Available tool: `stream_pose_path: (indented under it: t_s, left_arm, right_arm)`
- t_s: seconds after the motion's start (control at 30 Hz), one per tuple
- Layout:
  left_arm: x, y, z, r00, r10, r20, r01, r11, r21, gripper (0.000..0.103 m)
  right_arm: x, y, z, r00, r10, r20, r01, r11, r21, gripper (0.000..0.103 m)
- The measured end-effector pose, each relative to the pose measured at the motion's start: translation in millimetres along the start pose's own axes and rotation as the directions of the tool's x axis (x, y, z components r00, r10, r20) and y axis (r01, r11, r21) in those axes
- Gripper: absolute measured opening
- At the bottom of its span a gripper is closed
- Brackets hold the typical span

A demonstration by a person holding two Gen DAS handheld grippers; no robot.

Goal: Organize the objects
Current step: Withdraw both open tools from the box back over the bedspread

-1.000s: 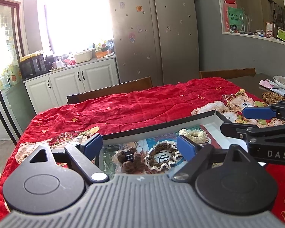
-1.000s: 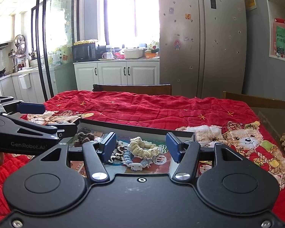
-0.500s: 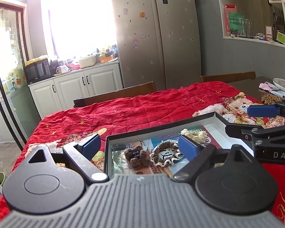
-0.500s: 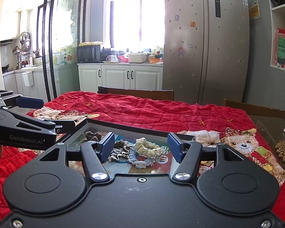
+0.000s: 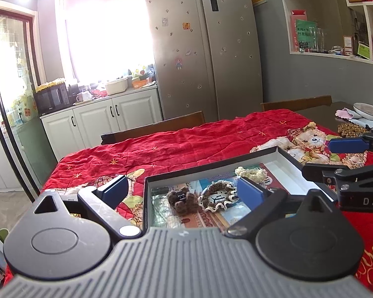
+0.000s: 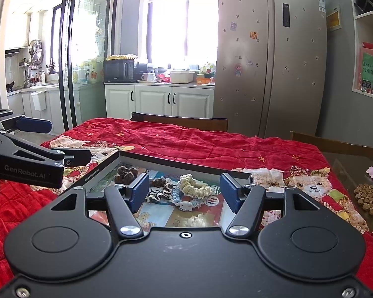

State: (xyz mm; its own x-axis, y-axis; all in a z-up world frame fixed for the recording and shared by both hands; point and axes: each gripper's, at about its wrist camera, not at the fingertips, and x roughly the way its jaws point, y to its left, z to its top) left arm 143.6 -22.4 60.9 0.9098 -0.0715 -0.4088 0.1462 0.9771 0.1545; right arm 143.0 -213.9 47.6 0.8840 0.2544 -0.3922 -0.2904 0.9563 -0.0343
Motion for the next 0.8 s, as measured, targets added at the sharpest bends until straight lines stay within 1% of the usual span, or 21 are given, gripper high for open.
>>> stream_pose_path:
  t_s: [0.8]
  left_arm:
    - [-44, -1, -21, 1.0, -0.02, 0.012, 0.02, 0.999, 0.027, 0.101]
  right_arm:
    - [-51, 6, -20, 1.0, 0.024, 0.004, -0.024, 0.999, -0.023, 0.065]
